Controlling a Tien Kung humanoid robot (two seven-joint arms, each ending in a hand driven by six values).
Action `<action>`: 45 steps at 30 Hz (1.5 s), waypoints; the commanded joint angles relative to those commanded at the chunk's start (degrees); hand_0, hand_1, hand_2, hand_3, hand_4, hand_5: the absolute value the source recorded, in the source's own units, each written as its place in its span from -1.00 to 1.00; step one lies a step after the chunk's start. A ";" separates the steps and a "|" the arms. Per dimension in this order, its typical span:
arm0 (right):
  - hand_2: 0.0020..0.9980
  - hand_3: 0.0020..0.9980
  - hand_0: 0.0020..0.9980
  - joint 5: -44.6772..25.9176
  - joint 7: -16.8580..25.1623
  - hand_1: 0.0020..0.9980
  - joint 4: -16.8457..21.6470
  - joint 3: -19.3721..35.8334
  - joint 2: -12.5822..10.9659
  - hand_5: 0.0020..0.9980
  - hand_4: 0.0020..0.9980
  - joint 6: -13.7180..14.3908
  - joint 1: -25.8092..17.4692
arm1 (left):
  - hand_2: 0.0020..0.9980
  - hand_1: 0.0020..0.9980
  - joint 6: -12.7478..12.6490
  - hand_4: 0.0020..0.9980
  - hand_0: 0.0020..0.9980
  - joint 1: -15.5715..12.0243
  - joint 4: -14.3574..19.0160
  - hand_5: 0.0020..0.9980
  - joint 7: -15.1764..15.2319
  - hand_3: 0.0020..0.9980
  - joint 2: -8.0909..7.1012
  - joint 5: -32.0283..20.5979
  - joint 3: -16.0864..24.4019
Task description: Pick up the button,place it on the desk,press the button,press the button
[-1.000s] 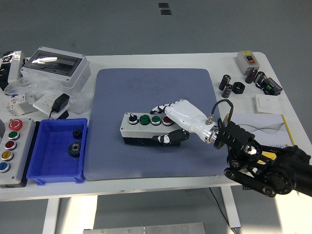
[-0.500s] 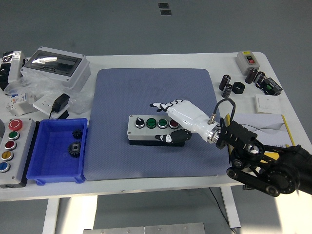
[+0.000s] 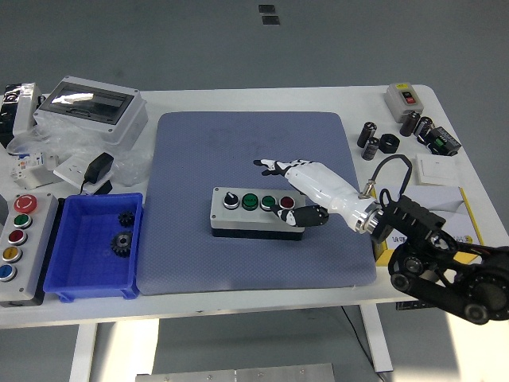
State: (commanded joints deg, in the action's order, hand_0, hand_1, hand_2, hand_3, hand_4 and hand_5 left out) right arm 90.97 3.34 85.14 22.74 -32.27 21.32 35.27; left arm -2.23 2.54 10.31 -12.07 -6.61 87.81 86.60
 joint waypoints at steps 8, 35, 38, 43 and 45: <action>0.75 1.00 0.72 -10.16 0.24 0.69 12.57 12.23 -8.34 -1.00 0.28 -3.19 -9.63 | 0.07 0.19 0.08 0.27 0.25 -0.61 0.00 -0.76 -0.03 0.16 0.14 -0.66 0.33; -0.58 0.37 -1.00 -10.07 -23.04 -0.76 14.71 9.83 -6.64 -0.98 0.05 -27.50 0.23 | 0.07 0.19 0.15 0.25 0.25 -0.31 0.00 -0.77 -0.04 0.16 0.12 -1.28 0.03; -0.60 0.36 -1.00 -10.11 -22.53 -0.80 12.08 9.78 -5.29 -1.00 0.04 -26.73 0.56 | 0.07 0.19 0.18 0.25 0.25 -0.25 0.00 -0.77 0.03 0.17 0.13 -1.14 0.13; -0.60 0.36 -1.00 -10.00 -22.06 -0.80 9.08 9.43 -3.87 -1.00 0.04 -25.92 0.67 | 0.07 0.19 0.22 0.25 0.25 -0.20 0.00 -0.77 0.14 0.17 0.16 -1.03 0.20; -0.61 0.36 -1.00 -10.03 -21.91 -0.81 8.38 9.14 -3.54 -1.00 0.02 -25.68 0.63 | 0.07 0.19 0.22 0.25 0.25 -0.20 0.00 -0.75 0.16 0.17 0.15 -0.98 0.26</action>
State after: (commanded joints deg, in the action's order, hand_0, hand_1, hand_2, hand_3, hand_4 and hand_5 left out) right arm 80.94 -18.57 93.52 31.88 -35.82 -4.36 35.89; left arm -2.01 2.34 10.31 -11.91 -6.46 86.83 86.86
